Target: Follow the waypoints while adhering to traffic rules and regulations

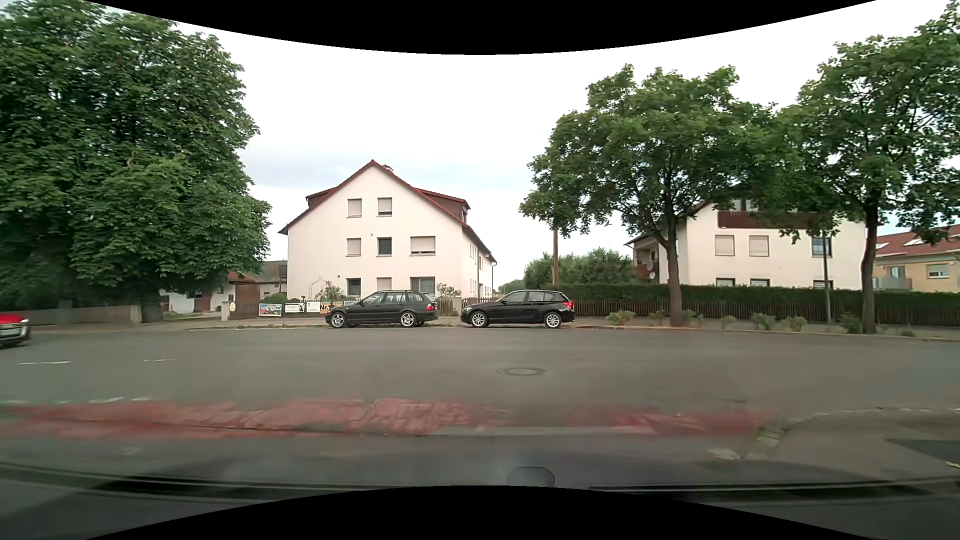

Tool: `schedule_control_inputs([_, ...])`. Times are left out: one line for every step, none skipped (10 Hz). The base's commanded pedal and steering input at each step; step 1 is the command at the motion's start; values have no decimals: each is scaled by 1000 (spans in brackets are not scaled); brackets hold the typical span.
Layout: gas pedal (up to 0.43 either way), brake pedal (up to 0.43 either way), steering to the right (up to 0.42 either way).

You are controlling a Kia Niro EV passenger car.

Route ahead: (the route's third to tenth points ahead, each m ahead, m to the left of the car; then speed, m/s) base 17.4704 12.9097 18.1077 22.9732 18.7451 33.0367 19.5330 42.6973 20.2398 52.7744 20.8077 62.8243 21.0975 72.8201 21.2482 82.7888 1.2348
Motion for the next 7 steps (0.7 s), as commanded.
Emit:
schedule_control_inputs([0, 61, 3])
schedule_control_inputs([0, 73, 3])
schedule_control_inputs([0, 73, 6])
schedule_control_inputs([0, 73, 4])
schedule_control_inputs([0, 79, -19])
schedule_control_inputs([0, 79, -44])
schedule_control_inputs([0, 85, -59])
